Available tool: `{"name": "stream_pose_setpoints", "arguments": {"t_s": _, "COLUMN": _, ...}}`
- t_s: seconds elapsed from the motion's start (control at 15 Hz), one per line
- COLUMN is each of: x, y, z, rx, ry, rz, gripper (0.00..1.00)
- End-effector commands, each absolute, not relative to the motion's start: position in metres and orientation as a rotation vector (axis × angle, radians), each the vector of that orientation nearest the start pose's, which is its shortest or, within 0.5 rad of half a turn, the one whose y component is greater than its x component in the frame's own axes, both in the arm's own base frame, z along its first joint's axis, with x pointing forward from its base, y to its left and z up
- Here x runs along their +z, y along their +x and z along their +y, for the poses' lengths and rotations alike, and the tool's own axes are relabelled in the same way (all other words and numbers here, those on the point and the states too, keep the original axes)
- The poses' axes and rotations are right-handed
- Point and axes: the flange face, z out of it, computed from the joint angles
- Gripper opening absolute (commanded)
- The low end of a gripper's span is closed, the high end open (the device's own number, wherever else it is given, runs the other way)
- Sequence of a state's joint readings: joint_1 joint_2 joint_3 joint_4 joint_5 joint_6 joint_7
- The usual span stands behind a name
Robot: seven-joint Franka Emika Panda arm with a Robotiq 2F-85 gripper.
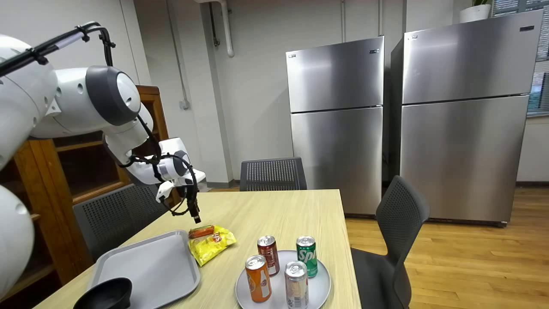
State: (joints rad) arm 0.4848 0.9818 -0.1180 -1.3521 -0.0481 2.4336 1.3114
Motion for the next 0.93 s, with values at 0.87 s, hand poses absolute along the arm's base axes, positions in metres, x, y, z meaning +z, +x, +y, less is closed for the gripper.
{"name": "stream_pose_setpoints", "arguments": {"t_s": 0.87, "x": 0.231, "y": 0.575, "z": 0.285, "rx": -0.084, "ry": -3.021, "rz": 0.738, "gripper": 1.0}}
